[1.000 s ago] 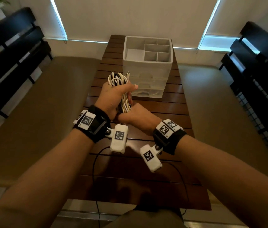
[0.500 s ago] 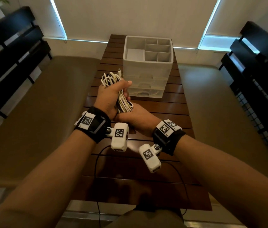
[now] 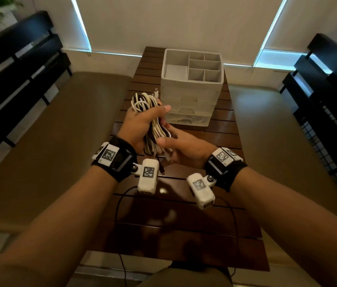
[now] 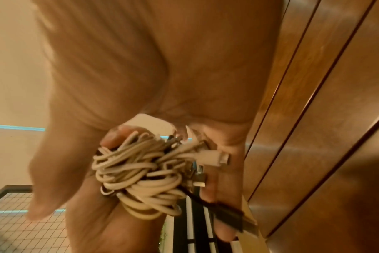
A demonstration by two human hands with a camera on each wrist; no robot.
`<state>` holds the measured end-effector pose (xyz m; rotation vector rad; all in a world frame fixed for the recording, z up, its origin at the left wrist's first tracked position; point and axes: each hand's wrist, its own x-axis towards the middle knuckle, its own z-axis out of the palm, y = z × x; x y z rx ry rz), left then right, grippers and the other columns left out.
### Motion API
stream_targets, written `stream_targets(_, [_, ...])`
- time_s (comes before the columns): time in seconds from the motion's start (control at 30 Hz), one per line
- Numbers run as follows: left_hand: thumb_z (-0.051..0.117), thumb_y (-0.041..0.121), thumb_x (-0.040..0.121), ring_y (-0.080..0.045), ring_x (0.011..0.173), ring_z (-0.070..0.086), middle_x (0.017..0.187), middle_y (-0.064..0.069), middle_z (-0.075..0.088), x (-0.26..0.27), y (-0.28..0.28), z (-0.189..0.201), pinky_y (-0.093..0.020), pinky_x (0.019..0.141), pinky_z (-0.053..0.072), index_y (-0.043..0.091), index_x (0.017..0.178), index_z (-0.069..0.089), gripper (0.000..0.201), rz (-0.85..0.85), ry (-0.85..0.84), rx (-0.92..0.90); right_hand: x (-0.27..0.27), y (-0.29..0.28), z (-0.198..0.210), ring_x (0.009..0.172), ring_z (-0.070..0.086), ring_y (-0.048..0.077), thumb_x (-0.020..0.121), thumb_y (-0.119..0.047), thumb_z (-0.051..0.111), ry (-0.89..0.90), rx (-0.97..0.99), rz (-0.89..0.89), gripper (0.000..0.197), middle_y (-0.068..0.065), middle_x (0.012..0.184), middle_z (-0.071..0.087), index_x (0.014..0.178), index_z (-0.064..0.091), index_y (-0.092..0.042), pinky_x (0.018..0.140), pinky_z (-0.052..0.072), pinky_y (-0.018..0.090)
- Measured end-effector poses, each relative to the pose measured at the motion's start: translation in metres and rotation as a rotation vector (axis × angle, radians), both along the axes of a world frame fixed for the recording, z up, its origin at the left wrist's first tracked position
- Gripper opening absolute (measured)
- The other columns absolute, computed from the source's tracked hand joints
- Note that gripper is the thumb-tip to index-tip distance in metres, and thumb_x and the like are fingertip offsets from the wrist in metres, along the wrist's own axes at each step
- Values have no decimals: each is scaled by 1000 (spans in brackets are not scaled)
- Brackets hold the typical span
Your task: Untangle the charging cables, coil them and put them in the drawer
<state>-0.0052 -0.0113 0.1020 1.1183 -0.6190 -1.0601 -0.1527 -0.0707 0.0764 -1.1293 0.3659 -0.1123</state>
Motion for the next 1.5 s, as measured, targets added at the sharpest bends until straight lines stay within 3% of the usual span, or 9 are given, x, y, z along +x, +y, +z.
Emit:
stream_targets(0.17, [79,4,89,-25,66,63,74,-11,60,-13,-1,6,-42,73,59,9,94,66,15,-40,-133,-79,3,7,1,95,69,37,91,-8,74,65,-117,18,39,21,111,69,128,61,-5,81,60,48])
stream_targets(0.27, [77,5,90,-24,57,58,66,-11,55,-17,-1,7,-38,65,56,11,87,64,15,-47,-107,-66,4,10,2,48,39,17,87,-2,71,170,-228,-22,12,7,62,47,86,62,-10,45,29,24])
stream_targets(0.5, [74,1,89,-21,48,47,58,-9,44,-22,-1,-2,-33,55,48,12,70,57,28,45,-92,22,6,21,-9,46,41,15,85,-4,69,212,-320,-83,11,-1,58,51,86,60,-10,45,31,27])
stream_targets(0.63, [73,-1,89,-19,47,52,58,-8,51,-7,3,-7,-31,54,52,11,73,64,22,72,-35,60,-1,-7,2,109,68,26,84,-38,81,155,-278,-164,70,7,127,68,145,49,-24,87,55,44])
stream_targets(0.73, [75,-2,86,-21,50,56,63,-12,56,-5,8,-18,-33,56,54,8,78,70,14,-46,-121,106,-1,-30,28,120,65,27,91,-51,65,36,-132,-416,63,14,140,63,145,51,-22,99,54,44])
stream_targets(0.97, [69,-13,84,-21,76,72,85,-7,74,-26,-3,-25,-32,66,58,8,99,70,26,-279,-292,166,32,-14,43,75,65,33,102,-37,61,41,-335,-507,55,28,80,68,97,71,16,85,59,45])
stream_targets(1.07, [65,-15,87,-22,73,70,82,-13,70,-27,-6,-26,-31,64,59,3,98,67,21,-306,-440,119,38,-11,42,55,60,26,103,-36,60,68,-485,-632,55,25,63,62,65,69,3,68,58,34])
stream_targets(1.17, [60,-12,96,9,65,62,74,1,61,-38,-13,-38,-10,62,49,13,81,60,28,-256,-748,122,49,-15,36,45,59,23,103,-38,59,153,-621,-773,61,12,47,57,48,61,-13,63,59,38])
stream_targets(1.5, [65,3,95,-2,61,63,67,1,63,-41,-24,-73,-33,58,47,17,72,61,27,-205,-787,273,43,-25,8,48,59,29,103,-37,58,187,-520,-806,57,16,51,60,61,66,1,65,60,41])
